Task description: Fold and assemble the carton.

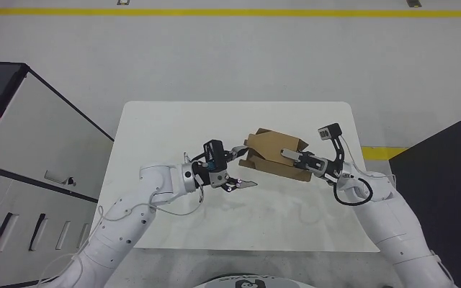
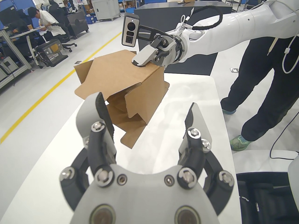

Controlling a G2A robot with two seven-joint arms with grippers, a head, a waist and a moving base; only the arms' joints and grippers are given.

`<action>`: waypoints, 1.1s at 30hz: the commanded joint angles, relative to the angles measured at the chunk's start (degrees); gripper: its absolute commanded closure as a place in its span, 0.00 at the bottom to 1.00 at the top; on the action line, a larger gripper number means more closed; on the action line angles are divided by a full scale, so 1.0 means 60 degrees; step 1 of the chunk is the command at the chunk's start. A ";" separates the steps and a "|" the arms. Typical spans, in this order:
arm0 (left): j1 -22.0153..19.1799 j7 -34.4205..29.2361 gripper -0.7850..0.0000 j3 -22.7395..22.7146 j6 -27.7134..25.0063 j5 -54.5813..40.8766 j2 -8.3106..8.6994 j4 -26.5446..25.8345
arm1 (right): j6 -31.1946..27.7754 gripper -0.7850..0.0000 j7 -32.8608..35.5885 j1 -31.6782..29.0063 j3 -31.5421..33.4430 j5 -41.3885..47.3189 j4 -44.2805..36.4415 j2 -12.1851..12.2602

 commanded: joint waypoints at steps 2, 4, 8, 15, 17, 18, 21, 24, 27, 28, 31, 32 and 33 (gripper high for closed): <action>-0.0033 -0.0046 0.23 0.0049 -0.0012 0.0016 -0.0005 0.0009 | 0.0031 1.00 -0.0021 0.0000 0.0000 0.0024 0.0025 -0.0005; -0.0040 -0.0058 0.27 0.0069 -0.0022 0.0013 -0.0006 -0.0001 | 0.0074 1.00 -0.0039 0.0001 0.0000 0.0028 0.0037 -0.0008; -0.0030 -0.0071 0.35 0.0092 -0.0056 0.0068 0.0001 -0.0057 | 0.0194 1.00 -0.0141 -0.0003 0.0011 0.0012 0.0059 -0.0014; 0.0033 -0.0063 0.25 0.0055 0.0050 0.0078 0.0016 -0.0058 | 0.0282 1.00 -0.0182 -0.0045 0.0017 -0.0069 -0.0004 -0.0019; 0.0052 -0.0062 0.19 0.0040 0.0116 0.0105 0.0019 -0.0067 | 0.0259 1.00 -0.0144 -0.0069 0.0026 -0.0057 -0.0032 -0.0018; 0.0062 -0.0046 0.18 0.0031 0.0163 0.0108 0.0019 -0.0071 | 0.0260 1.00 -0.0121 -0.0076 0.0029 -0.0058 -0.0042 -0.0018; 0.0090 -0.0018 0.15 0.0019 0.0256 0.0153 0.0022 -0.0099 | 0.0255 1.00 -0.0065 -0.0103 0.0033 -0.0035 -0.0073 -0.0017; 0.0104 -0.0008 0.14 0.0023 0.0241 0.0179 0.0027 -0.0107 | 0.0250 1.00 -0.0035 -0.0131 0.0039 -0.0015 -0.0102 -0.0018; 0.0096 -0.0011 0.17 0.0073 0.0101 0.0179 0.0030 -0.0126 | 0.0243 1.00 -0.0024 -0.0151 0.0048 0.0007 -0.0120 -0.0019; 0.0093 -0.0016 0.18 0.0093 0.0072 0.0182 0.0030 -0.0133 | 0.0243 1.00 -0.0030 -0.0155 0.0052 0.0008 -0.0121 -0.0020; 0.0084 -0.0022 0.22 0.0140 0.0063 0.0205 0.0026 -0.0143 | 0.0263 1.00 -0.0070 -0.0171 0.0057 0.0008 -0.0132 -0.0024; 0.0080 -0.0034 0.22 0.0152 0.0063 0.0215 0.0026 -0.0133 | 0.0264 1.00 -0.0086 -0.0174 0.0061 0.0007 -0.0134 -0.0026; 0.0071 -0.0042 0.23 0.0160 0.0056 0.0215 0.0025 -0.0131 | 0.0265 1.00 -0.0096 -0.0177 0.0061 0.0002 -0.0138 -0.0027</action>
